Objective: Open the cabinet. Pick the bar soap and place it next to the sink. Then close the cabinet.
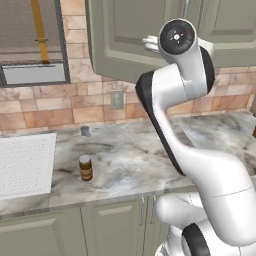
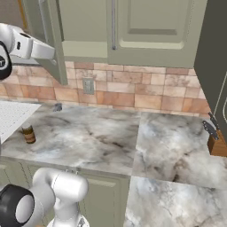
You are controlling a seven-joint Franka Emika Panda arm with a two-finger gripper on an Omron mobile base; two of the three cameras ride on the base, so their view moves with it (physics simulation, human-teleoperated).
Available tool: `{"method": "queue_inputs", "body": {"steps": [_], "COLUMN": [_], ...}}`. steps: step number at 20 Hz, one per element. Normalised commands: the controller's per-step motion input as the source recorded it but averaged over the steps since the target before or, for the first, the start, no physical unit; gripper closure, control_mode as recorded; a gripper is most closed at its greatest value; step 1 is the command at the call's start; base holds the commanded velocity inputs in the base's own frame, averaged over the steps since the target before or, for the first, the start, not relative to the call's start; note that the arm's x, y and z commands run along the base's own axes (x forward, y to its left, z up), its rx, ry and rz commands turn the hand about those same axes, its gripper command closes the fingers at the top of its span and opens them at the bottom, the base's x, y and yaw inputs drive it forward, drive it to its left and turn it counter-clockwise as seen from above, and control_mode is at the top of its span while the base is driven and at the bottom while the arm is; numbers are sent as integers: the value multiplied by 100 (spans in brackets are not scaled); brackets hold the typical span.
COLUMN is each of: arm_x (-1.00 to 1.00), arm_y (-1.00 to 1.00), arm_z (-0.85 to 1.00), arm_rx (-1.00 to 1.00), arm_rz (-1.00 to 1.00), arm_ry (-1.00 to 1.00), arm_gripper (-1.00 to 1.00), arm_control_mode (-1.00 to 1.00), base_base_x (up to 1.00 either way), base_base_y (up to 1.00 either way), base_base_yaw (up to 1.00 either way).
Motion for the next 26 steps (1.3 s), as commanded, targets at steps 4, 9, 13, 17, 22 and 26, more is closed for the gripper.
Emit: {"method": "queue_inputs", "body": {"steps": [4, 9, 13, 17, 22, 26], "arm_x": [-28, -55, -47, -20, -1, 5], "arm_y": [5, -3, -31, -46, -50, -44], "arm_z": [0, 0, 0, 2, 2, 0], "arm_rx": [4, 18, 24, 34, 35, 47], "arm_rz": [-1, 0, 1, 9, 14, 20], "arm_ry": [0, 0, -4, -5, -7, -10], "arm_gripper": [-100, -100, -100, -100, -100, -100], "arm_control_mode": [-100, -100, -100, -100, -100, -100], "base_base_x": [0, 0, 0, 0, 0, 0], "base_base_y": [0, 0, 0, 0, 0, 0], "base_base_yaw": [0, 0, 0, 0, 0, 0]}}
